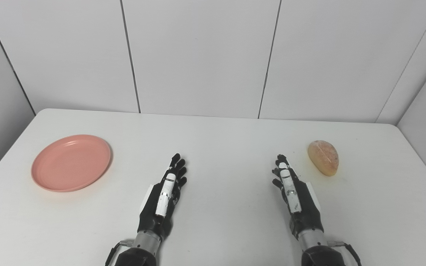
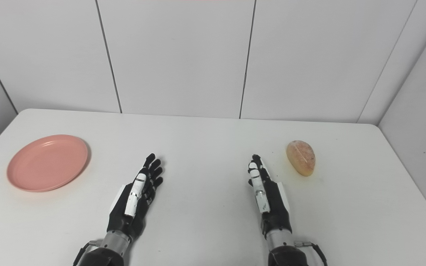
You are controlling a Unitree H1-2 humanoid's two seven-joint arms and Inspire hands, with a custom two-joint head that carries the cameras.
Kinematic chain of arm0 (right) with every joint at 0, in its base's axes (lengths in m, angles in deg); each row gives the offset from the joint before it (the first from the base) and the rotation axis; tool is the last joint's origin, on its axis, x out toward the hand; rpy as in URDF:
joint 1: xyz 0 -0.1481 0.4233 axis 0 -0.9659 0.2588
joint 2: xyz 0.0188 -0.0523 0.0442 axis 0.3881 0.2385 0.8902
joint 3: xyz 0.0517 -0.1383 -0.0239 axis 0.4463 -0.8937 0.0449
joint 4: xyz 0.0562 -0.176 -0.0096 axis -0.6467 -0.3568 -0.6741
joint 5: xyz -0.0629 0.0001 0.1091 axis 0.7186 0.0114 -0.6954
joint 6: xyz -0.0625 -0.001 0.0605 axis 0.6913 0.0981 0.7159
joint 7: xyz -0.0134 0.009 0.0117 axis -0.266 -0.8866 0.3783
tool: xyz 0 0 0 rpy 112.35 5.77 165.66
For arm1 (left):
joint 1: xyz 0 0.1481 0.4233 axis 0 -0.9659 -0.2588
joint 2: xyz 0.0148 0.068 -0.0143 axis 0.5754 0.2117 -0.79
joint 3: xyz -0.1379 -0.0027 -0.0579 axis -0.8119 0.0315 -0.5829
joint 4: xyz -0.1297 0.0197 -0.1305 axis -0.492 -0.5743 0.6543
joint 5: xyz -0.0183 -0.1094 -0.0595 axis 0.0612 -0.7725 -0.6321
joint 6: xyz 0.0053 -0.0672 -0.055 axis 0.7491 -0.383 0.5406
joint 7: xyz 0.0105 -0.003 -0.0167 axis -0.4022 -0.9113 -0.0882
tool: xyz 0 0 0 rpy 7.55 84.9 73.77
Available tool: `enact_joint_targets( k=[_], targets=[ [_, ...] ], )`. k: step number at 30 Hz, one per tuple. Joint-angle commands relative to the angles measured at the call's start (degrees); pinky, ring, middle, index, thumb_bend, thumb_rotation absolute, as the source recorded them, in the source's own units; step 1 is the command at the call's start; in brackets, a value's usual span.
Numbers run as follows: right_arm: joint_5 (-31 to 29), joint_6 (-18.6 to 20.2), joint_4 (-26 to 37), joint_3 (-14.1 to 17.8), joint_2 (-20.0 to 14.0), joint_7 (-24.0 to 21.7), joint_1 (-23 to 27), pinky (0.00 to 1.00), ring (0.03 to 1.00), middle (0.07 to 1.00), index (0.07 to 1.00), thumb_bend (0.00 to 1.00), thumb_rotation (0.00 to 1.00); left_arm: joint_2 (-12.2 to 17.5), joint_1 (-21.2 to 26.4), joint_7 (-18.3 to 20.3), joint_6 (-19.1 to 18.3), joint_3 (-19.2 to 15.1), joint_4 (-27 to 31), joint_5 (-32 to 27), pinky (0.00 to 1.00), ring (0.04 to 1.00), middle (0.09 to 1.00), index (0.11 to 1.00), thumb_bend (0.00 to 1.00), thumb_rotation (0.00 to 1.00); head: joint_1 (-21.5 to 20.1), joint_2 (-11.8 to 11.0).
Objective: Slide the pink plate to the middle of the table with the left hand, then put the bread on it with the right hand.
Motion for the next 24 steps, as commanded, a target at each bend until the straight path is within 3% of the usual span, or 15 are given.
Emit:
enact_joint_targets(
  k=[1,24],
  targets=[
    [-0.12,-0.88,1.33,0.07,0.26,0.19,1.38,0.93,0.943,0.956,0.947,0.28,1.0,-0.28,0.05,0.12,0.03,0.45,-0.12,0.55,1.0,1.0,1.0,1.0,0.42,1.0,0.03,-0.07],
    [1.77,-0.81,1.11,-0.68,-0.32,0.42,1.55,0.92,0.934,0.954,0.946,0.28,1.0,-0.3,-0.01,0.16,0.7,0.45,-0.83,0.67,1.0,0.997,1.0,0.998,0.43,1.0,-0.03,-0.7]
  ],
)
